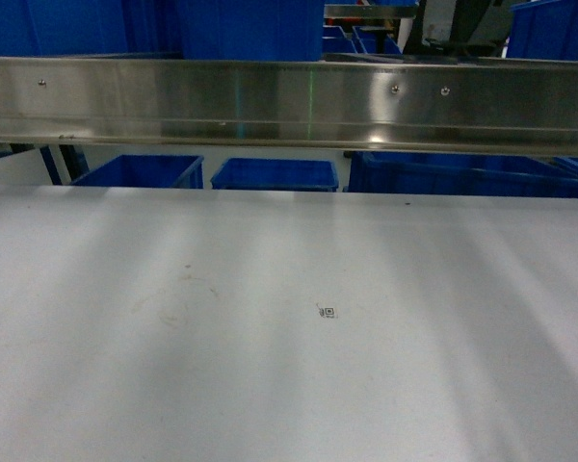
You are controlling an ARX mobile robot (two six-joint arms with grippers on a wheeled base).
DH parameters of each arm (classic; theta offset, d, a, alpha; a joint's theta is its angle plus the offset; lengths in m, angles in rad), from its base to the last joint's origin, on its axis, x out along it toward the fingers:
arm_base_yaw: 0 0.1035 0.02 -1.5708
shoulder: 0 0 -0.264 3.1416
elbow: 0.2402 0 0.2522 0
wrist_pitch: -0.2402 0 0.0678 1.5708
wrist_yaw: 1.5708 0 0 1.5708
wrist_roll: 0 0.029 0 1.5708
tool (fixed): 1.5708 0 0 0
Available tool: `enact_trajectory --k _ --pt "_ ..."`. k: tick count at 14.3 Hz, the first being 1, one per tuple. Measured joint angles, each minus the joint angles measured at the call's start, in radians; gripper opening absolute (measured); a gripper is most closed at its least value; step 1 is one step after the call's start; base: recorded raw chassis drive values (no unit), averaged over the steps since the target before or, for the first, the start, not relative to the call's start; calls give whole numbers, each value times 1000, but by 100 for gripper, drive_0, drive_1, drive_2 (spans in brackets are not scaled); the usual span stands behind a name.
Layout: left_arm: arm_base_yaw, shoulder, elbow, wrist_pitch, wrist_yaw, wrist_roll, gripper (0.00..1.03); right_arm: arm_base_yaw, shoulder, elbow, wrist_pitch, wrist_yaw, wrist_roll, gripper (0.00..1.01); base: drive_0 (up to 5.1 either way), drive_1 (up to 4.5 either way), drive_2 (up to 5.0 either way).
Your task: Place magnetic block on left shelf second layer
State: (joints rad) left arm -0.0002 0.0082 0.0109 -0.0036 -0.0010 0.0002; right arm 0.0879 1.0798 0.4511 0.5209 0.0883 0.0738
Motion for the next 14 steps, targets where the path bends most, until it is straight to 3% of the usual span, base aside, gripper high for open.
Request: enact_trajectory --k 2,8,9,11,13,14 --pt "0 0 0 0 0 0 98 -38 216 66 -28 18 34 98 0 0 0" --pt "0 0 0 0 0 0 98 -65 591 109 126 97 32 98 0 0 0" --pt "0 0 0 0 0 0 98 -74 615 110 135 98 31 98 0 0 0" --pt "0 0 0 0 0 0 98 -142 720 105 192 69 31 98 0 0 0" --pt "0 0 0 0 0 0 98 -140 761 96 194 48 31 98 0 0 0" --pt "0 0 0 0 0 0 98 -140 767 95 200 47 31 93 0 0 0"
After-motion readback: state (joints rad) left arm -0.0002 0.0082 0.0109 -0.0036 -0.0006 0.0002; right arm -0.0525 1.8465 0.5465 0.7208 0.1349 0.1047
